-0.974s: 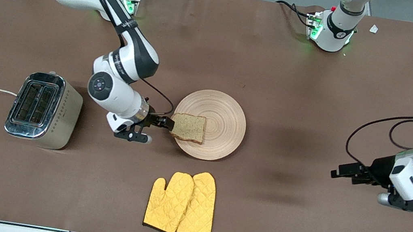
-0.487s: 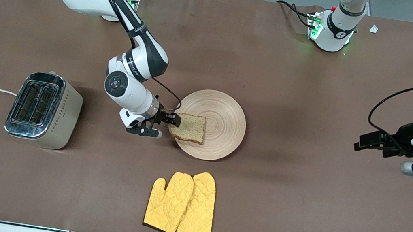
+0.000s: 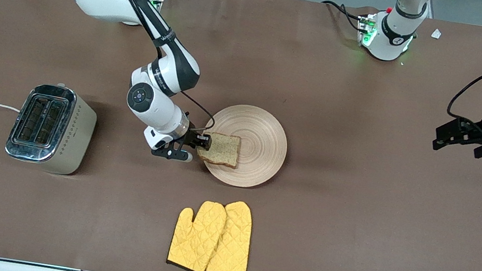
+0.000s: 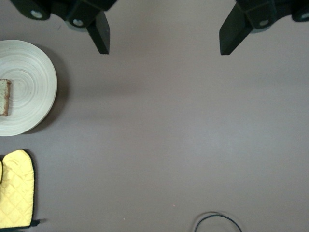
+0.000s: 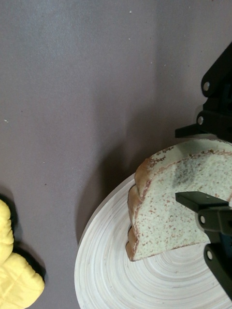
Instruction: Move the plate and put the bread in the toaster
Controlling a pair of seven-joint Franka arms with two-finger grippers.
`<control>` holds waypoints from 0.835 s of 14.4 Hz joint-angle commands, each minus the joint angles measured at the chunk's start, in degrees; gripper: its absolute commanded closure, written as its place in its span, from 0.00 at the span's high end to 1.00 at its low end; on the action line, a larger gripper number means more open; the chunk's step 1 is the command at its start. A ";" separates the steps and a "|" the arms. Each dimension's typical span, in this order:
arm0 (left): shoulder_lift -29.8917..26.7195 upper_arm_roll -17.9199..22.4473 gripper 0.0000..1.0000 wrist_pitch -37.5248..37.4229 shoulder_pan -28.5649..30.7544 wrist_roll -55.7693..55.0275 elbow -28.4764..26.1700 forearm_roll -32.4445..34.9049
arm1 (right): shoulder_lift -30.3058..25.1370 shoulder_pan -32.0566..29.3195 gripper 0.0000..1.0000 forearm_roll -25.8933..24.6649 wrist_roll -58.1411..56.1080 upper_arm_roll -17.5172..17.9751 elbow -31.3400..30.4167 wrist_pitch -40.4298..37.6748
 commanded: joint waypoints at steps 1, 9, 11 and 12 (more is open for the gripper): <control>-3.40 5.56 1.00 -1.91 -5.26 0.54 -1.48 0.35 | -0.65 0.03 0.36 0.79 0.54 0.32 -1.18 1.07; -6.92 15.96 1.00 -11.76 -15.75 0.54 -1.57 0.26 | -1.09 -0.32 0.00 0.61 0.10 0.23 -1.01 0.19; -7.80 14.29 1.00 -12.29 -15.49 -0.51 -1.92 0.26 | -1.70 -0.32 0.00 0.35 -0.07 0.23 -0.92 -0.16; -7.81 14.11 1.00 -12.47 -15.57 -0.51 -1.92 0.26 | -2.57 -0.32 0.00 0.26 -0.07 0.23 -0.66 -1.90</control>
